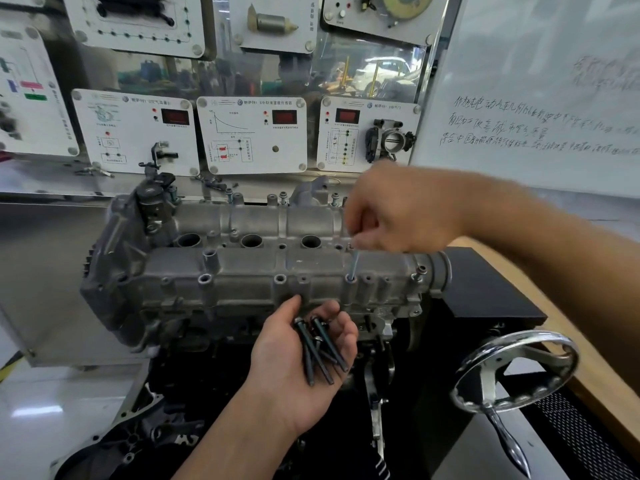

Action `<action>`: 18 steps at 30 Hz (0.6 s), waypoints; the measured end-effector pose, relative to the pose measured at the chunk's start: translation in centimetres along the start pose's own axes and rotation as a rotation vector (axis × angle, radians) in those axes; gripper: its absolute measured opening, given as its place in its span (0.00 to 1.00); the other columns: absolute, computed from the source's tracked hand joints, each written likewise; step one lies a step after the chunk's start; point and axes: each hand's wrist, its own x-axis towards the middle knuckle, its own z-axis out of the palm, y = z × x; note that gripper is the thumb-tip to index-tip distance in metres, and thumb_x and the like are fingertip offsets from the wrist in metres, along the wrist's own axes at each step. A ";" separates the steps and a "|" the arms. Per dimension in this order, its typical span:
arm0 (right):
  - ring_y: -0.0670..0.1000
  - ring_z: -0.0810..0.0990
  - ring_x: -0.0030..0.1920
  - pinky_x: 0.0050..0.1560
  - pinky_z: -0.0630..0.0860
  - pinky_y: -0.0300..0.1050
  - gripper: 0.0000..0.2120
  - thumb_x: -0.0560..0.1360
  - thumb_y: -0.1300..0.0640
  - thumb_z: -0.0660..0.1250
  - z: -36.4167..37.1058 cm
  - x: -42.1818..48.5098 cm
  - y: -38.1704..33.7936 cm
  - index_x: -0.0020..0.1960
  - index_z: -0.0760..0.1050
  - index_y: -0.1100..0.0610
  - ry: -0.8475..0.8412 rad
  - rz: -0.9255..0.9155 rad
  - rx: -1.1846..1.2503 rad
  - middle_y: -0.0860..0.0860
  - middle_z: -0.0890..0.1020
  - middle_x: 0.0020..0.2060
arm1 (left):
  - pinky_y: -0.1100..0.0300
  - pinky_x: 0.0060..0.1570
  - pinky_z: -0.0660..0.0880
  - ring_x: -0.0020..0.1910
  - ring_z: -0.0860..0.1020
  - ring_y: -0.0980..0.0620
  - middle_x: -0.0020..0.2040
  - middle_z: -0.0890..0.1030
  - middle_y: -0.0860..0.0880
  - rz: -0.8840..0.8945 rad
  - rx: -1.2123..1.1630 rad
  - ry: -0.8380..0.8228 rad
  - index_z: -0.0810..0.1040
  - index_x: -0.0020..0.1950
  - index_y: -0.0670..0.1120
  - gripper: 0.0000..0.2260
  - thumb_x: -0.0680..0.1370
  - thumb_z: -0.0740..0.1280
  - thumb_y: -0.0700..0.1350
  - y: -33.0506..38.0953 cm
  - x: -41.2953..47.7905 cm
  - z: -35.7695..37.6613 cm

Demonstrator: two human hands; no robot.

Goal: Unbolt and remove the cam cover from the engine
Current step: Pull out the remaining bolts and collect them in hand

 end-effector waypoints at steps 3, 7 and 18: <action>0.34 0.80 0.35 0.37 0.73 0.27 0.05 0.76 0.53 0.70 -3.3 -1.4 0.1 0.42 0.81 0.46 0.045 -0.062 0.134 0.33 0.81 0.32 | 0.59 0.27 0.79 0.28 0.79 0.47 0.36 0.79 0.41 0.010 -0.003 0.001 0.83 0.34 0.37 0.29 0.83 0.58 0.57 -0.2 0.1 0.2; 0.40 0.83 0.38 0.44 0.78 0.37 0.06 0.79 0.56 0.68 -1.7 -1.3 -1.6 0.49 0.84 0.54 -0.197 -0.170 0.163 0.44 0.86 0.38 | 0.60 0.27 0.79 0.29 0.79 0.47 0.35 0.79 0.41 0.027 0.006 -0.015 0.82 0.35 0.38 0.28 0.83 0.57 0.56 -0.6 0.3 0.4; 0.31 0.78 0.32 0.33 0.71 0.27 0.08 0.78 0.56 0.69 3.2 -0.7 -1.2 0.56 0.82 0.53 -0.114 -0.143 0.205 0.32 0.78 0.27 | 0.60 0.26 0.79 0.29 0.80 0.49 0.37 0.79 0.42 -0.030 0.072 -0.012 0.84 0.36 0.38 0.25 0.83 0.59 0.52 -1.8 0.3 0.9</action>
